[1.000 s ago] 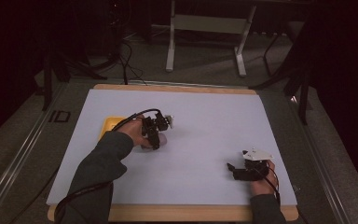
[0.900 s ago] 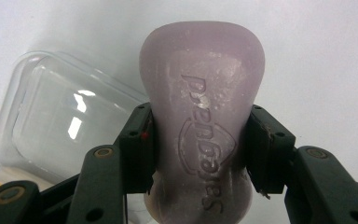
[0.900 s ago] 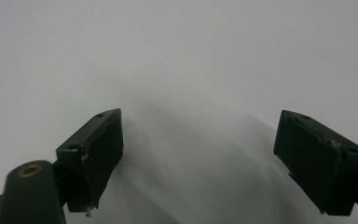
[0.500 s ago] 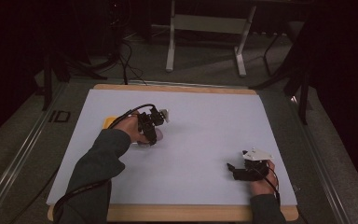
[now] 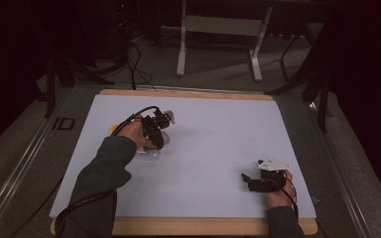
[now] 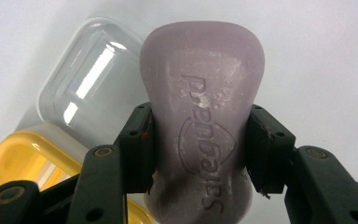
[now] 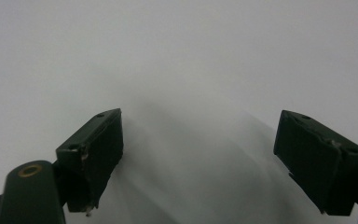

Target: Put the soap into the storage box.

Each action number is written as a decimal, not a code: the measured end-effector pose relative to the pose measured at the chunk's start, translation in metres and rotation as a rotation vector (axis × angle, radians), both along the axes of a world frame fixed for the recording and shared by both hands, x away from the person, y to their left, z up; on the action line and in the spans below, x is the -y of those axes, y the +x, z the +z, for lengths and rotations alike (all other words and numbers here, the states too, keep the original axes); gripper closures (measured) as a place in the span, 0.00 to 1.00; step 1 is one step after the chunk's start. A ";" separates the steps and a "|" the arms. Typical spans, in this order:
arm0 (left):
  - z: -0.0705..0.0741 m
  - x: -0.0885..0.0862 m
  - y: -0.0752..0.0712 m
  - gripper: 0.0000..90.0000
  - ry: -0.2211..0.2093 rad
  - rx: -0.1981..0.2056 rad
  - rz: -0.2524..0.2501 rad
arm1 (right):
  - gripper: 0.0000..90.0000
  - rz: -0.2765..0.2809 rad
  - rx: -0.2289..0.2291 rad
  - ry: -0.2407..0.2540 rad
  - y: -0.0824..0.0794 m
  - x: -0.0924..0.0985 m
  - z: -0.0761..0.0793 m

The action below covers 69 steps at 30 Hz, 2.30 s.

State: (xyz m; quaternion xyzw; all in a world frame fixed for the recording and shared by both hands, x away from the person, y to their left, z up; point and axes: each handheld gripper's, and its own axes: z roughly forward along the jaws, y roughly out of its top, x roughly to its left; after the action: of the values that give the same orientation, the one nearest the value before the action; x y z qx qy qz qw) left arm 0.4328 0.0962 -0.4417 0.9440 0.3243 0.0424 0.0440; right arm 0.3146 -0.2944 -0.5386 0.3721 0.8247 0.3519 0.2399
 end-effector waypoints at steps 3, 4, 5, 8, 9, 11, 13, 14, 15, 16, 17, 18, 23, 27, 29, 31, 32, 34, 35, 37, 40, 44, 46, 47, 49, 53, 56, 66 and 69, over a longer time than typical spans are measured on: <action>0.001 -0.002 0.001 0.55 -0.010 0.009 0.025 | 0.17 0.000 0.000 0.000 0.000 0.000 0.000; 0.002 -0.003 0.001 0.55 -0.013 0.010 0.034 | 0.17 0.000 0.000 0.000 0.000 0.000 0.000; 0.002 -0.003 0.002 0.55 -0.012 0.011 0.039 | 0.17 0.000 0.000 -0.001 0.000 0.000 0.000; 0.004 -0.005 0.002 0.55 -0.017 0.019 0.058 | 0.17 0.000 0.001 -0.001 0.000 0.000 0.000; 0.004 -0.005 0.002 0.55 -0.020 0.017 0.060 | 0.17 0.000 0.001 -0.001 0.000 0.000 0.000; 0.005 -0.006 0.002 0.55 -0.020 0.021 0.060 | 0.17 0.000 0.000 -0.001 0.000 0.000 0.000; 0.005 -0.006 0.002 0.55 -0.017 0.028 0.064 | 0.17 0.000 0.000 -0.002 0.000 0.000 0.000; 0.005 -0.006 0.002 0.55 -0.019 0.030 0.065 | 0.17 0.001 0.000 -0.002 0.000 0.000 0.000; 0.005 -0.007 0.002 0.55 -0.019 0.030 0.068 | 0.17 0.002 0.000 -0.003 0.000 0.000 0.000; 0.006 -0.007 0.002 0.55 -0.015 0.029 0.071 | 0.17 0.002 0.000 -0.003 0.000 0.000 0.000; 0.006 -0.008 0.002 0.55 -0.015 0.031 0.077 | 0.17 0.002 0.000 -0.003 0.000 0.000 0.000; 0.006 -0.008 0.003 0.55 -0.019 0.030 0.079 | 0.17 0.002 0.001 -0.003 0.000 0.000 0.000; 0.006 -0.013 0.004 0.55 -0.024 0.037 0.111 | 0.17 0.002 0.000 -0.003 0.000 0.000 0.000; 0.007 -0.016 0.005 0.55 -0.025 0.038 0.131 | 0.17 0.002 0.001 -0.003 0.000 0.000 0.000; 0.007 -0.018 0.005 0.55 -0.029 0.040 0.142 | 0.17 0.001 0.001 -0.003 0.000 0.000 0.000; 0.007 -0.021 0.006 0.55 -0.031 0.039 0.151 | 0.17 0.001 0.001 -0.003 0.000 0.000 0.000; 0.007 -0.022 0.006 0.55 -0.032 0.042 0.159 | 0.17 0.001 0.001 -0.004 0.000 0.000 0.000; 0.007 -0.024 0.006 0.55 -0.034 0.044 0.165 | 0.17 0.001 0.001 -0.003 0.000 0.000 0.000; 0.007 -0.025 0.006 0.55 -0.033 0.044 0.169 | 0.17 0.001 0.001 -0.003 0.000 0.000 0.000; 0.007 -0.026 0.007 0.55 -0.031 0.042 0.173 | 0.17 -0.001 0.001 0.000 0.000 0.000 0.000; 0.006 -0.028 0.007 0.55 -0.033 0.038 0.177 | 0.17 -0.002 0.002 0.002 0.000 0.000 0.000; 0.008 -0.031 0.008 0.55 -0.033 0.041 0.187 | 0.17 -0.003 0.003 0.004 0.000 0.000 0.000; 0.009 -0.032 0.008 0.55 -0.040 0.043 0.199 | 0.17 -0.005 0.005 0.007 0.000 0.001 0.000; 0.009 -0.033 0.008 0.55 -0.043 0.044 0.203 | 0.17 -0.004 0.005 0.008 0.000 0.001 0.000; 0.010 -0.034 0.008 0.55 -0.042 0.042 0.212 | 0.17 -0.004 0.006 0.009 0.000 0.001 0.000; 0.012 -0.037 0.007 0.55 -0.052 0.051 0.225 | 0.17 -0.005 0.006 0.009 0.000 0.001 0.000; 0.013 -0.040 0.007 0.55 -0.053 0.055 0.237 | 0.17 -0.005 0.006 0.009 0.000 0.001 0.000; 0.013 -0.050 0.005 0.55 -0.069 0.061 0.258 | 0.17 -0.006 0.007 0.009 0.000 0.001 0.000; 0.016 -0.054 0.005 0.55 -0.088 0.070 0.264 | 0.17 -0.004 0.004 0.010 0.000 0.001 0.000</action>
State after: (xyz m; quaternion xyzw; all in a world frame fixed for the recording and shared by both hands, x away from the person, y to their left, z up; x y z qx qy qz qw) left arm 0.4374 0.1500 -0.4255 0.8882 0.4455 0.0664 0.0905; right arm 0.3146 -0.2957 -0.5383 0.3740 0.8218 0.3563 0.2405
